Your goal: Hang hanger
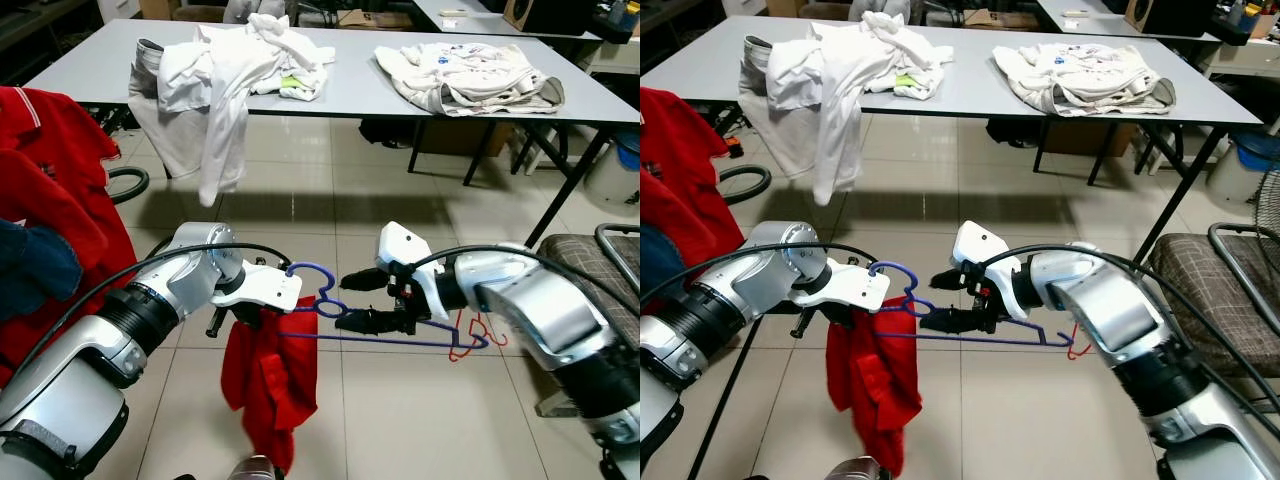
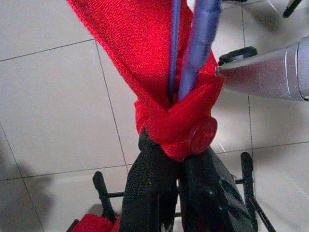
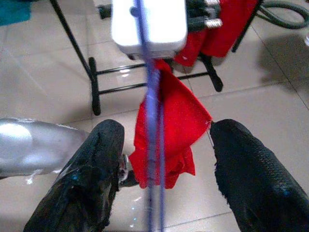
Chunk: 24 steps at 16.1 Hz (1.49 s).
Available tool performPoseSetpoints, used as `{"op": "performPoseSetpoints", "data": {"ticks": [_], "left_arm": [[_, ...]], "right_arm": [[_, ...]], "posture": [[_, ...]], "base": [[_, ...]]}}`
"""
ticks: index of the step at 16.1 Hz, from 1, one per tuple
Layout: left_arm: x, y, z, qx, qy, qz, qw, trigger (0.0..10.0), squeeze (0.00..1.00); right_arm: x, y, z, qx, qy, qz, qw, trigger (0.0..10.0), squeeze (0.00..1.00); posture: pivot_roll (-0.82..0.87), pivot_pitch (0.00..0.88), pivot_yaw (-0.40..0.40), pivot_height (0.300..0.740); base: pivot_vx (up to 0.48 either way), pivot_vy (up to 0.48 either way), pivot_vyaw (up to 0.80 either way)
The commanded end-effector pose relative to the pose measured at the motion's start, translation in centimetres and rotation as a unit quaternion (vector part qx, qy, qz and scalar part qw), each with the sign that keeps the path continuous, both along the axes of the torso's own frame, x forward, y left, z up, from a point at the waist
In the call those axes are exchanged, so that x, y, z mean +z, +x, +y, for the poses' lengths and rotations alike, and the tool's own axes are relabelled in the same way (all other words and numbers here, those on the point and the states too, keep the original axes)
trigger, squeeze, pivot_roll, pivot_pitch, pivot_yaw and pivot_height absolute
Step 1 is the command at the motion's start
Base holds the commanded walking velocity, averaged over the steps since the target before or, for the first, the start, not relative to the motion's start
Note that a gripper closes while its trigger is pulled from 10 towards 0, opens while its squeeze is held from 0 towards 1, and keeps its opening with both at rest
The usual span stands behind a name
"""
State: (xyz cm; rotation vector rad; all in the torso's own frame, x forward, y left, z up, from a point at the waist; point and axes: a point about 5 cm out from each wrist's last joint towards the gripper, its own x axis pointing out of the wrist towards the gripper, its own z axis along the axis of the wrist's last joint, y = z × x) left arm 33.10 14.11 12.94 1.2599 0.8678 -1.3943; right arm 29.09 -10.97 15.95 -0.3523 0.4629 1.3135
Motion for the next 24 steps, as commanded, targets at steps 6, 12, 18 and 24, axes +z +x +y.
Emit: {"op": "performPoseSetpoints", "data": {"ticks": [6,12,18,24], "left_arm": [[2.2,0.8,-0.8,-0.016,-0.011,-0.035,0.999,0.0,0.00],[2.5,0.8,-0.8,-0.019,-0.009,-0.039,0.999,0.0,0.00],[3.0,1.0,-0.9,-0.027,-0.010,-0.050,0.998,0.0,0.00],[5.5,1.4,-2.1,-0.104,-0.081,-0.095,0.987,0.0,0.00]], "right_arm": [[0.0,0.4,0.3,0.001,0.022,0.005,1.000,0.0,0.00],[-1.1,0.1,0.6,0.012,0.023,0.019,0.999,0.0,0.00],[-2.5,-0.3,0.6,0.000,0.018,0.027,0.999,0.0,0.00],[-2.4,-0.4,1.2,-0.058,0.119,-0.030,0.991,0.0,0.00]], "posture": [[0.06,0.000,-0.024,0.740],[0.06,0.000,-0.023,0.740],[0.07,0.000,-0.013,0.740],[0.11,0.000,0.038,0.740]], "base": [[0.000,0.000,0.00],[0.000,0.000,0.00],[0.000,0.000,0.00],[0.000,0.000,0.00]]}}
